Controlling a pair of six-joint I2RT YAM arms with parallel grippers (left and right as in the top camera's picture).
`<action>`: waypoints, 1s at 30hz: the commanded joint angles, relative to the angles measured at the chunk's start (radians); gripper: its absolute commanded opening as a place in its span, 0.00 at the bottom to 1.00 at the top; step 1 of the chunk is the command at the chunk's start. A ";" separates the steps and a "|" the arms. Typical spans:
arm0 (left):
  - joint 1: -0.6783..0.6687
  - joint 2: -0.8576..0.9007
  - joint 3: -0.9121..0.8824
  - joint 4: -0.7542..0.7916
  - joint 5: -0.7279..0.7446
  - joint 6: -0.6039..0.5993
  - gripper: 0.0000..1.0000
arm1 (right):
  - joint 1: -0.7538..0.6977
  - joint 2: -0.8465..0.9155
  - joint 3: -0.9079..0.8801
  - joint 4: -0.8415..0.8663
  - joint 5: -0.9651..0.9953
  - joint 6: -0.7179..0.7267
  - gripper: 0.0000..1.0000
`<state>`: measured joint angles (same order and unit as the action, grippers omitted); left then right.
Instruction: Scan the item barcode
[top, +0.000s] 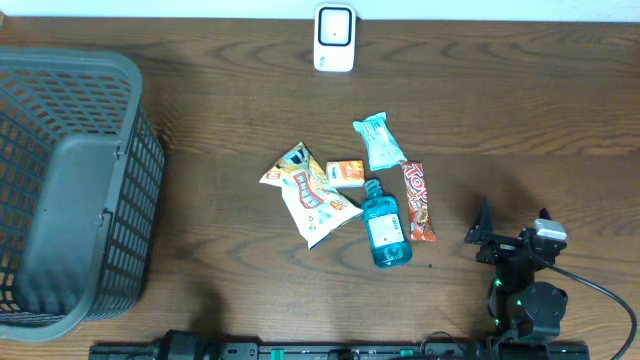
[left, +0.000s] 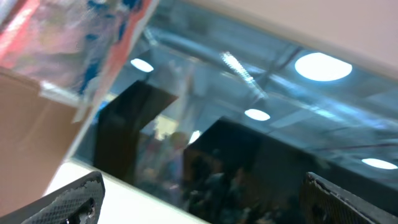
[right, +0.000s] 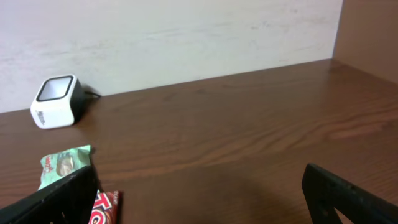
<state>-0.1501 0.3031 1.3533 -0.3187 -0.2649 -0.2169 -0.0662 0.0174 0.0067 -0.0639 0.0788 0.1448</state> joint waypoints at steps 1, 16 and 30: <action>0.028 -0.152 -0.107 0.046 0.101 -0.022 0.99 | -0.004 -0.004 -0.001 -0.003 0.005 -0.011 0.99; 0.141 -0.300 -0.358 0.100 0.089 -0.237 0.99 | -0.004 -0.004 -0.001 0.000 -0.200 0.251 0.99; 0.140 -0.300 -0.515 0.011 0.213 0.024 0.99 | -0.004 -0.004 -0.001 0.016 -0.422 0.624 0.99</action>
<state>-0.0132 0.0044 0.8825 -0.2840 -0.1593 -0.3546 -0.0662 0.0174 0.0067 -0.0505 -0.2317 0.7254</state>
